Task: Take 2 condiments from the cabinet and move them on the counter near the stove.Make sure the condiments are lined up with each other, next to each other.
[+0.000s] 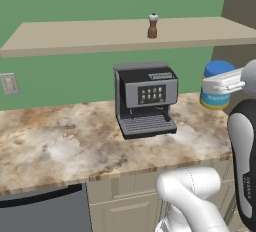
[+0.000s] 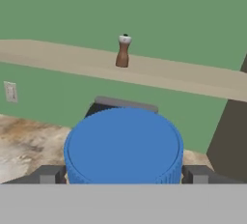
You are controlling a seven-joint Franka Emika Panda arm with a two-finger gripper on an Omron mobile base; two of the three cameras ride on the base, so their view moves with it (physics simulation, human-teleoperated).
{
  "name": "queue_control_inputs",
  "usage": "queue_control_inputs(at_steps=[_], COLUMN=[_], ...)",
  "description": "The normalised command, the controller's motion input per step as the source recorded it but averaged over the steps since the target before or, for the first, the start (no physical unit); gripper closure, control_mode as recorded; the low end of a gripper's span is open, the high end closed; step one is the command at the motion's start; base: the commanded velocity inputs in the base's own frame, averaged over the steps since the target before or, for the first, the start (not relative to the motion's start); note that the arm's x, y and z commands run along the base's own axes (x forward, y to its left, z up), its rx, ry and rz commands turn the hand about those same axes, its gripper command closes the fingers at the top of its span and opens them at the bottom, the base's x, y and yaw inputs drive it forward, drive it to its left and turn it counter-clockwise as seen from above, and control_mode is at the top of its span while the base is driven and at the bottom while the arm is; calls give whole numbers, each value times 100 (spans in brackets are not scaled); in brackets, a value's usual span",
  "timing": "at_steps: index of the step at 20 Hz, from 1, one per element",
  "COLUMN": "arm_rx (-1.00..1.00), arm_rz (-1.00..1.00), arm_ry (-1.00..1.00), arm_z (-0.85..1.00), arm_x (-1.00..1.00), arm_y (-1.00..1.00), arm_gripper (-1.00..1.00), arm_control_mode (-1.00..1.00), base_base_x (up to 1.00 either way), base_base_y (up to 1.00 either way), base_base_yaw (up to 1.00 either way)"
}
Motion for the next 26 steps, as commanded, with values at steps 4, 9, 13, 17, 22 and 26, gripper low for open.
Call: queue_control_inputs(at_steps=[4,9,13,17,22,26], arm_rx=[0,0,0,3,2,0], arm_rz=[0,0,0,0,1,1], arm_ry=[4,1,0,-5,0,0], arm_z=[-2,-26,-29,-32,-4,0], arm_x=[0,0,0,0,0,0], arm_y=[0,0,0,0,0,0], arm_gripper=[100,100,100,100,100,100], arm_control_mode=[-100,-100,-100,-100,-100,100], base_base_x=[0,0,0,0,0,0], base_base_y=[0,0,0,0,0,0], base_base_yaw=[0,0,0,0,0,4])
